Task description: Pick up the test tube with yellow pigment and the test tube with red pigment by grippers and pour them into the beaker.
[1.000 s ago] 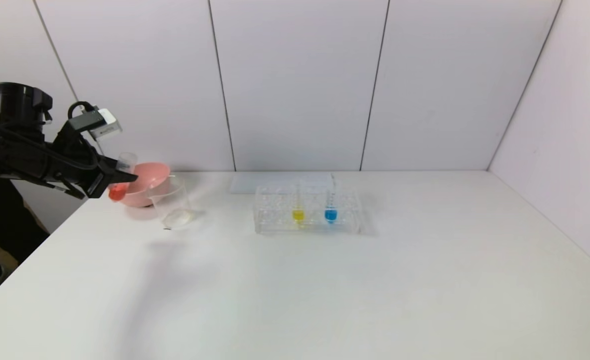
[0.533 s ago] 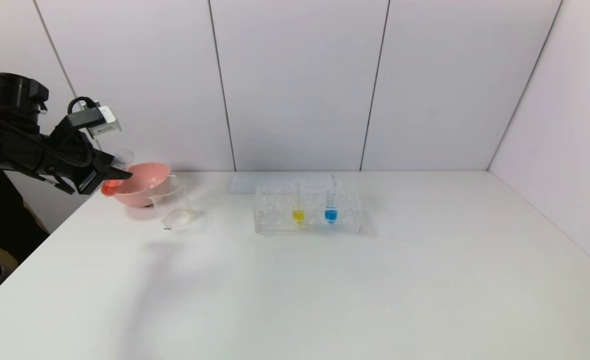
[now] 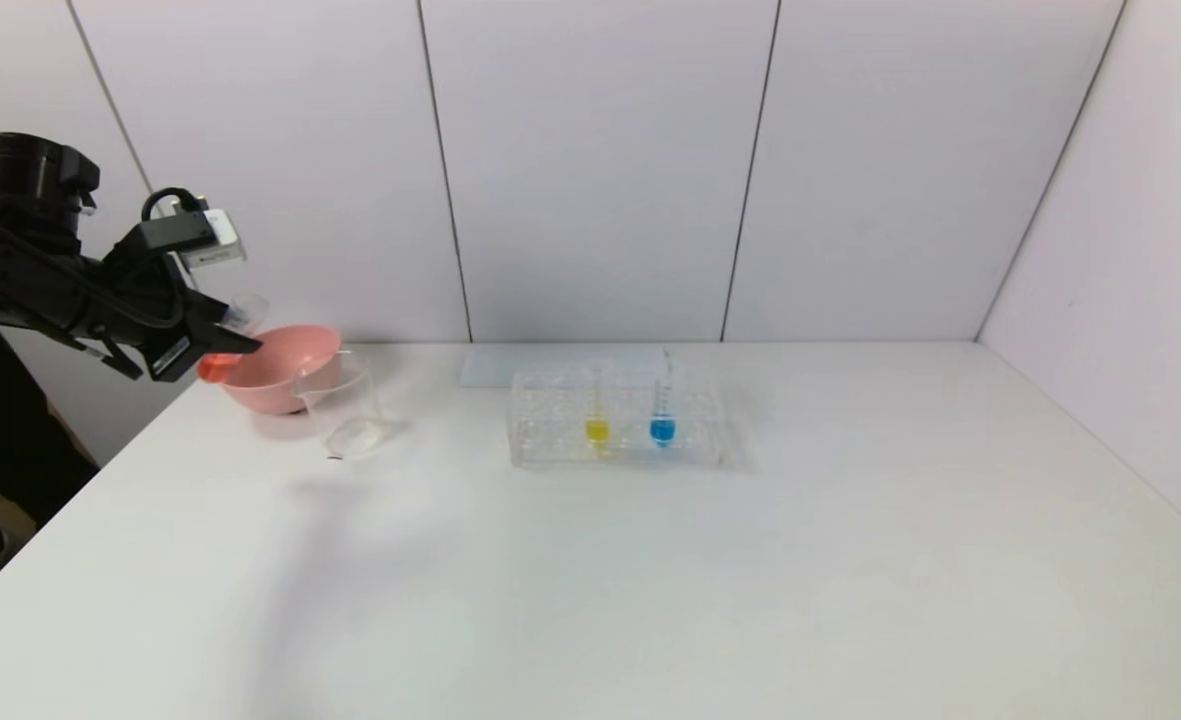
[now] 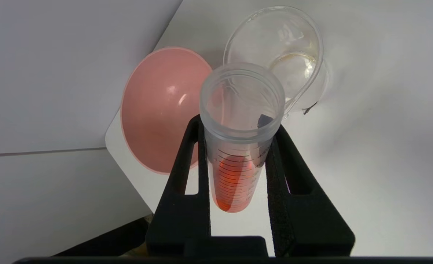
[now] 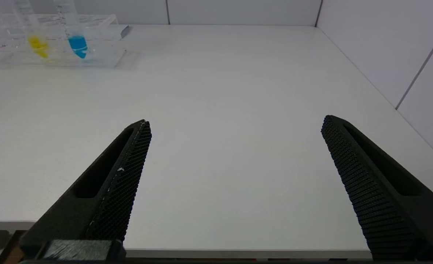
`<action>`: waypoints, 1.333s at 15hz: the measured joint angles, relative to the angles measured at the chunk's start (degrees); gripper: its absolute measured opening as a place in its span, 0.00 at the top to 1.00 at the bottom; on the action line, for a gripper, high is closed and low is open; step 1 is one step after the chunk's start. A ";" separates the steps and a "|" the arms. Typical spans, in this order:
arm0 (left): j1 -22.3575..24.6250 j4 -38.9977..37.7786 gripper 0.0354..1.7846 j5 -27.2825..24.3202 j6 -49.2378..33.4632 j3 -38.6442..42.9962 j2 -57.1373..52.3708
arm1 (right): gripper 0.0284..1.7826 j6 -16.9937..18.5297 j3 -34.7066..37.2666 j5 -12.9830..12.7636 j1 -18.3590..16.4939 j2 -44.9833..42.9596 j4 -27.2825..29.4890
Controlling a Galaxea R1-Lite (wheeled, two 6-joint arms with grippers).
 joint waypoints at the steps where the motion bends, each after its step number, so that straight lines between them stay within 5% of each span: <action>1: -0.02 1.65 0.76 0.00 1.26 -1.27 0.37 | 0.05 0.00 0.00 0.02 0.00 0.00 0.00; 20: 0.15 19.83 0.76 6.75 15.43 -17.54 7.47 | 0.05 -0.02 0.00 -0.01 0.00 0.00 0.00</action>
